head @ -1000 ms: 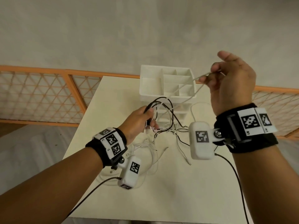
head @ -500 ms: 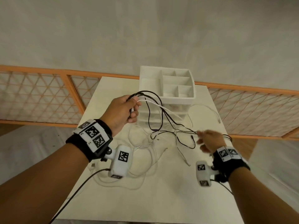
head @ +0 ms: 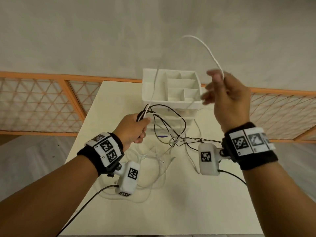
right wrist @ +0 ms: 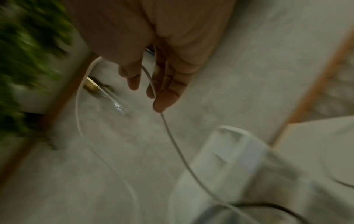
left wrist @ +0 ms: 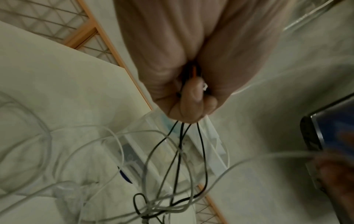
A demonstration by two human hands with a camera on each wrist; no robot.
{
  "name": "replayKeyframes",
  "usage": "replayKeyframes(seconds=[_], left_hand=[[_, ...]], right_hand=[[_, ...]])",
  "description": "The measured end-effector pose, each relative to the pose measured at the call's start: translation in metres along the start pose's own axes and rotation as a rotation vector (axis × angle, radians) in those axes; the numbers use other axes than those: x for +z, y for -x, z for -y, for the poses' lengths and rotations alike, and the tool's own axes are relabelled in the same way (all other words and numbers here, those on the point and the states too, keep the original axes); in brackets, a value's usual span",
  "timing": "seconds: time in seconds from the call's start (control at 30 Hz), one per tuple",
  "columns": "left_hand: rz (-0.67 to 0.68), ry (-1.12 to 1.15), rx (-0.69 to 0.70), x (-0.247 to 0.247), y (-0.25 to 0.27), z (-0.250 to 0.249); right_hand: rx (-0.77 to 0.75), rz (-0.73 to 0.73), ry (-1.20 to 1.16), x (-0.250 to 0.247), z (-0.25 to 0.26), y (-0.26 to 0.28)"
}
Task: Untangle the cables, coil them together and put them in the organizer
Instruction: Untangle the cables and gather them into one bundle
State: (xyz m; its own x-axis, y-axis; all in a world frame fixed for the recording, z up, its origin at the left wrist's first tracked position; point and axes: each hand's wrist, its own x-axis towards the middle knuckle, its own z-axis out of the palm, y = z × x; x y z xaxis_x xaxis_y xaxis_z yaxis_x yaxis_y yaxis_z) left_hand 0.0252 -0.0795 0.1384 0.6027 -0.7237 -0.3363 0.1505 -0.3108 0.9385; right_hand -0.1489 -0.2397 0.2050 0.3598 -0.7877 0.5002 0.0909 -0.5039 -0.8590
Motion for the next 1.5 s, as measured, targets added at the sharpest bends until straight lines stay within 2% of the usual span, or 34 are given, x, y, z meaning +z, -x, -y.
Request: replayKeyframes(seconds=[0.07,0.2,0.3,0.37,0.43,0.5,0.63,0.83,0.97,1.07,1.17,1.27,1.4,1.5], left_hand=[[-0.039,-0.014,-0.03,0.004,0.0,0.001],[-0.072,0.13,0.039,0.007,0.003,-0.014],[0.044,0.311,0.107,0.022,0.007,-0.035],[0.153,0.361,0.088,0.038,0.008,-0.042],[0.248,0.297,0.048,0.055,0.007,-0.034],[0.274,0.17,-0.008,0.065,0.005,-0.014],[0.182,-0.022,-0.114,0.051,-0.003,0.025],[0.044,-0.199,-0.164,0.009,-0.019,0.032],[-0.083,-0.284,-0.133,-0.005,-0.027,0.027],[-0.156,-0.301,-0.106,-0.012,-0.029,0.024],[-0.206,-0.285,-0.14,-0.017,-0.03,0.024],[-0.237,-0.157,-0.193,-0.022,-0.03,0.025],[-0.259,0.179,-0.209,-0.033,-0.027,0.015],[-0.238,0.321,-0.156,-0.04,-0.026,0.003]], right_hand=[[-0.12,-0.009,-0.059,0.008,0.021,-0.009],[-0.095,0.068,-0.122,0.023,0.034,0.0],[-0.123,0.168,-0.163,0.034,0.052,0.005],[-0.176,0.187,-0.209,0.039,0.068,0.001],[-0.199,0.162,-0.276,0.037,0.079,-0.008],[-0.177,0.083,-0.333,0.026,0.084,-0.019],[-0.088,-0.105,-0.209,-0.005,0.066,-0.029],[0.014,-0.328,-0.045,-0.033,0.033,-0.028],[-0.053,-0.355,-0.004,-0.038,0.03,-0.034],[-0.182,-0.389,0.014,-0.035,0.032,-0.04],[-0.268,-0.443,0.021,-0.03,0.024,-0.047],[-0.111,-0.422,0.091,-0.027,-0.004,-0.051],[0.406,-0.427,0.19,-0.041,-0.084,-0.026],[0.828,-0.208,0.412,-0.062,-0.142,0.024]])
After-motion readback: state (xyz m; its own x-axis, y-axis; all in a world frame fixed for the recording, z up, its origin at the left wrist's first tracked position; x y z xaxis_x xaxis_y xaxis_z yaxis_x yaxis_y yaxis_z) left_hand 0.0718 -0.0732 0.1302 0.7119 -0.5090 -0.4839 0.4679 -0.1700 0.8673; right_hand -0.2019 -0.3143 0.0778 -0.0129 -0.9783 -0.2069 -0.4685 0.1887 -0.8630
